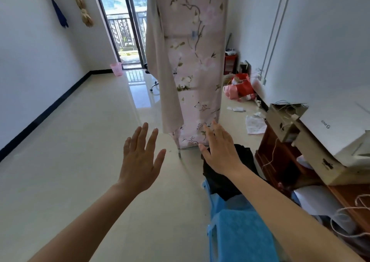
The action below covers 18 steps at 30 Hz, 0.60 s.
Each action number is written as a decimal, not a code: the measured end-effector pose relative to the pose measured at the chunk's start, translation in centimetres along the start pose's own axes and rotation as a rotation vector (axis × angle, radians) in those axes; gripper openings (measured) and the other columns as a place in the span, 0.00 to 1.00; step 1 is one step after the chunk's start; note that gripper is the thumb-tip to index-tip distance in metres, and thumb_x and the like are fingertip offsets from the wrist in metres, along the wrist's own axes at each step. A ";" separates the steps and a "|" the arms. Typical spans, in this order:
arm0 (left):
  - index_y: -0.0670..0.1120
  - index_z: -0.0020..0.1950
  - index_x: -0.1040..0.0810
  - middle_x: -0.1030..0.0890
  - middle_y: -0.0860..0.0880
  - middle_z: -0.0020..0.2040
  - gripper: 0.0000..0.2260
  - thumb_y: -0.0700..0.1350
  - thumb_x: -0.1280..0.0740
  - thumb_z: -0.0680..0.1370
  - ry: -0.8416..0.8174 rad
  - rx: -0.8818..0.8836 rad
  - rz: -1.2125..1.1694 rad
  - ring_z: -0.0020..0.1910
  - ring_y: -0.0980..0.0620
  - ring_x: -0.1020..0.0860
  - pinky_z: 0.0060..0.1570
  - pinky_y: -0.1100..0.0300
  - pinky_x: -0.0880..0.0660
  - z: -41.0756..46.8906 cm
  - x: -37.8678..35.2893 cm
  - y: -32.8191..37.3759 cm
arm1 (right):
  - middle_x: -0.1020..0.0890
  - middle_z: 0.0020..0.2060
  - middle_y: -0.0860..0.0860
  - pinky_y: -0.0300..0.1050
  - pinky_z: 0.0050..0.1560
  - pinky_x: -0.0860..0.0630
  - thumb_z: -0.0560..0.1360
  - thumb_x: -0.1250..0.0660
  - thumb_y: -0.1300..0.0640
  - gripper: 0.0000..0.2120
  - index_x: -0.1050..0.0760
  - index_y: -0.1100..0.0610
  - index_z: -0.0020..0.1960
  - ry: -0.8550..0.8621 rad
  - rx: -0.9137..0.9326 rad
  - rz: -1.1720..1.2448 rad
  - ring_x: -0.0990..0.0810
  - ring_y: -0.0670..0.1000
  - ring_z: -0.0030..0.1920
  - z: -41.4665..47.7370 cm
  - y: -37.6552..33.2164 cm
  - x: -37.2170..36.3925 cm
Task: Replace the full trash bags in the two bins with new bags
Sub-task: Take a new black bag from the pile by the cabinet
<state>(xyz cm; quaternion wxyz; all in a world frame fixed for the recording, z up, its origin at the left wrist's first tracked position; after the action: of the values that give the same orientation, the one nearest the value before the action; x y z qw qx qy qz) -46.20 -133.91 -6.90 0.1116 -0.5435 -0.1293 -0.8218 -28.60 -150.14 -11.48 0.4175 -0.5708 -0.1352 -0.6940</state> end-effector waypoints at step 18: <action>0.43 0.76 0.40 0.38 0.38 0.76 0.29 0.59 0.55 0.81 -0.509 -0.623 -0.110 0.75 0.36 0.39 0.69 0.37 0.37 36.0 -31.7 9.4 | 0.40 0.78 0.59 0.54 0.74 0.39 0.82 0.42 0.46 0.31 0.46 0.56 0.79 -0.058 -0.839 -0.100 0.40 0.58 0.77 9.8 25.6 -11.1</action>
<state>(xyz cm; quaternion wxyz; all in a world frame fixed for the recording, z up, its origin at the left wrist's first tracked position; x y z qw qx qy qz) 0.15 -129.40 -21.73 -0.1381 -0.7296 0.0737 -0.6657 -3.14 -154.70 -25.87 0.1108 -0.7034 0.1197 -0.6918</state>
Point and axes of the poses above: each hand's wrist, its own z-axis towards the middle knuckle, its own x-axis out of the back of the hand, y = z × x, the point moved 7 cm from there along z, towards the middle knuckle
